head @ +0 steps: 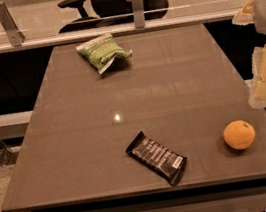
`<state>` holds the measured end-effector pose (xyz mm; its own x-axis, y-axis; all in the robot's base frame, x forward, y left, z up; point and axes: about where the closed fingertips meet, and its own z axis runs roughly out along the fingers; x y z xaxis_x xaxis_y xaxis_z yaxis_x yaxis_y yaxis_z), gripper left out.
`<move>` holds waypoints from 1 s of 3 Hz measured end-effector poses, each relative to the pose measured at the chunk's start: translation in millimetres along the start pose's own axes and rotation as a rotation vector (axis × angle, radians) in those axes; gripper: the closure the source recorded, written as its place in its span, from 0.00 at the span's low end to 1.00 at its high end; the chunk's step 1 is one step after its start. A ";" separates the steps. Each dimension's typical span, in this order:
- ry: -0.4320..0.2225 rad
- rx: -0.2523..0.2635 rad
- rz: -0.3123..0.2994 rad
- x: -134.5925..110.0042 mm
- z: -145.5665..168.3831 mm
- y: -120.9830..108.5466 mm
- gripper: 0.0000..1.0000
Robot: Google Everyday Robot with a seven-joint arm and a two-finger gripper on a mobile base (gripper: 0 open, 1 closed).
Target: Move rxbar chocolate near green jalapeno chip bag
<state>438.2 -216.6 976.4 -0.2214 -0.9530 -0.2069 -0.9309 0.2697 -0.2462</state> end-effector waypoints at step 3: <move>-0.052 0.016 0.078 -10.2 -3.5 20.3 0.00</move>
Offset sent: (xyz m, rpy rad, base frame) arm -0.0094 0.0118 -0.0033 0.0532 -0.0090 -0.0519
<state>420.5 -201.8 976.8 -0.2773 -0.9208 -0.2743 -0.9067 0.3453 -0.2423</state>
